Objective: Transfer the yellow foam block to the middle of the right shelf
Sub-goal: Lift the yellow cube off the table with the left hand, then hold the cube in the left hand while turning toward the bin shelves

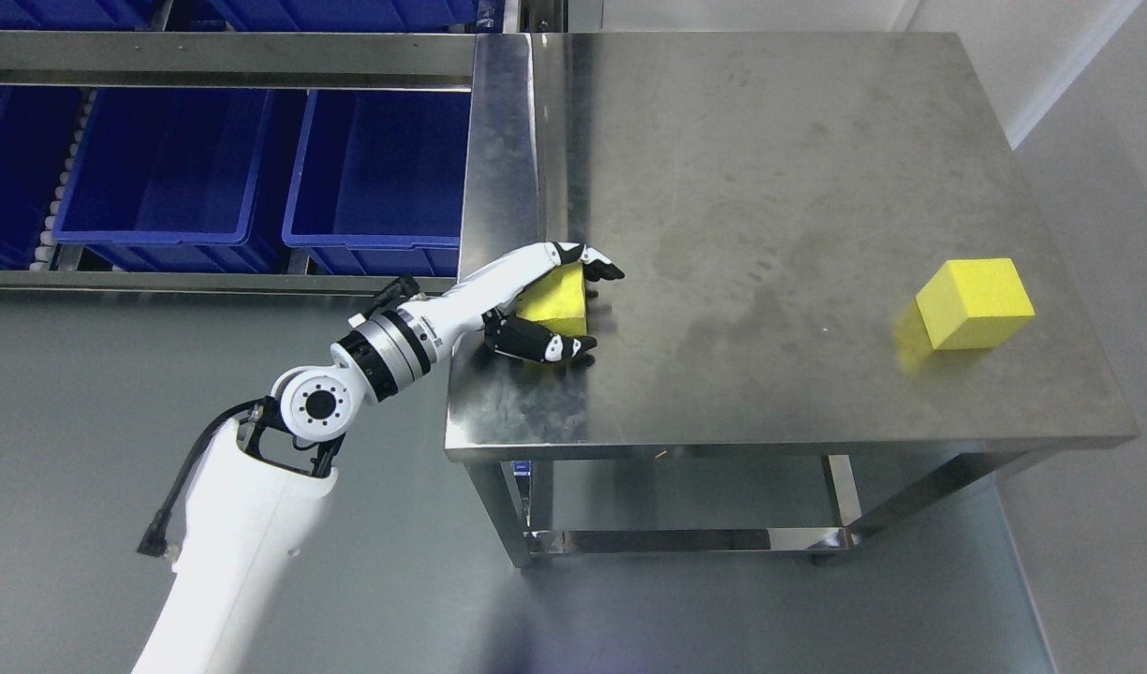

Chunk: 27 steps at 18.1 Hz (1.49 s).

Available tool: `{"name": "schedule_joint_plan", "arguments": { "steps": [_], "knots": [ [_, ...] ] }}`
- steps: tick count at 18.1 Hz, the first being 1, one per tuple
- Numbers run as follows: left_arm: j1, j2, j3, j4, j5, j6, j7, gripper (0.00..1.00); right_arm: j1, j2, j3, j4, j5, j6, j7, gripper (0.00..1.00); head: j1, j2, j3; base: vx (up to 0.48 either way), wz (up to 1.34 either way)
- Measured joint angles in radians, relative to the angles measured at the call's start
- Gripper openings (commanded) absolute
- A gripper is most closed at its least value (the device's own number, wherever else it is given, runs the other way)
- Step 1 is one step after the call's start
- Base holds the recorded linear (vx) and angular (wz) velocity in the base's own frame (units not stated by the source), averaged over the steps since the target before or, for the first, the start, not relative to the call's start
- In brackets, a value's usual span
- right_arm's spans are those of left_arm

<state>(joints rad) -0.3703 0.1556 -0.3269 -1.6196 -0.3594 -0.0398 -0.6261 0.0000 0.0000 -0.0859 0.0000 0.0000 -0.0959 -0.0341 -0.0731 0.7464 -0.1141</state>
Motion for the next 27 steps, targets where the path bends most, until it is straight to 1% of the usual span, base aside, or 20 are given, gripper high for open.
{"name": "schedule_joint_plan", "arguments": {
  "steps": [2, 4, 8, 10, 12, 13, 15, 19, 20, 22, 27],
  "knots": [
    [0.000, 0.001, -0.004, 0.002, -0.003, 0.000, 0.001, 0.08, 0.000, 0.000, 0.000, 0.000, 0.000, 0.000, 0.000, 1.00, 0.0000, 0.000, 0.000, 0.012, 0.00],
    [0.000, 0.001, -0.006, 0.004, -0.004, -0.001, 0.004, 0.04, 0.000, 0.000, 0.000, 0.000, 0.000, 0.000, 0.000, 1.00, 0.0000, 0.000, 0.000, 0.000, 0.00],
    [-0.008, 0.003, 0.010, 0.008, -0.005, -0.001, -0.003, 0.02, 0.000, 0.000, 0.000, 0.000, 0.000, 0.000, 0.000, 1.00, 0.0000, 0.000, 0.000, -0.002, -0.01],
    [-0.016, 0.003, 0.043, 0.010, 0.000, -0.001, -0.048, 0.00, 0.000, 0.000, 0.000, 0.000, 0.000, 0.000, 0.000, 1.00, 0.0000, 0.000, 0.000, -0.020, -0.08],
    [-0.017, -0.007, 0.081, 0.012, 0.008, 0.003, -0.069, 0.00, 0.000, 0.000, 0.000, 0.000, 0.000, 0.000, 0.000, 1.00, 0.0000, 0.000, 0.000, -0.027, -0.11],
    [-0.013, -0.016, 0.102, 0.013, 0.010, -0.019, -0.069, 0.00, 0.000, 0.000, 0.000, 0.000, 0.000, 0.000, 0.000, 1.00, 0.0000, 0.000, 0.000, -0.025, -0.09],
    [-0.004, -0.039, 0.154, 0.013, 0.015, -0.076, -0.014, 0.00, 0.000, 0.000, 0.000, 0.000, 0.000, 0.000, 0.000, 1.00, 0.0000, 0.000, 0.000, -0.021, -0.04],
    [0.038, -0.080, 0.265, 0.008, 0.033, -0.265, 0.206, 0.00, 0.000, 0.000, 0.000, 0.000, 0.000, -0.003, 0.000, 1.00, 0.0000, 0.000, 0.000, 0.006, 0.05],
    [0.049, -0.087, 0.286, 0.007, 0.049, -0.287, 0.250, 0.00, 0.000, 0.000, 0.000, 0.000, 0.000, -0.005, 0.000, 1.00, 0.0000, 0.000, 0.000, 0.010, 0.03],
    [0.071, -0.099, 0.320, 0.006, 0.099, -0.312, 0.298, 0.00, 0.000, 0.000, 0.000, 0.000, 0.000, -0.006, 0.000, 1.00, 0.0000, 0.000, 0.000, 0.005, 0.01],
    [0.141, -0.121, 0.381, 0.004, 0.278, -0.337, 0.364, 0.00, 0.000, 0.000, 0.000, 0.000, 0.000, -0.001, 0.000, 1.00, 0.0000, 0.000, 0.000, -0.020, 0.14]
  ]
}}
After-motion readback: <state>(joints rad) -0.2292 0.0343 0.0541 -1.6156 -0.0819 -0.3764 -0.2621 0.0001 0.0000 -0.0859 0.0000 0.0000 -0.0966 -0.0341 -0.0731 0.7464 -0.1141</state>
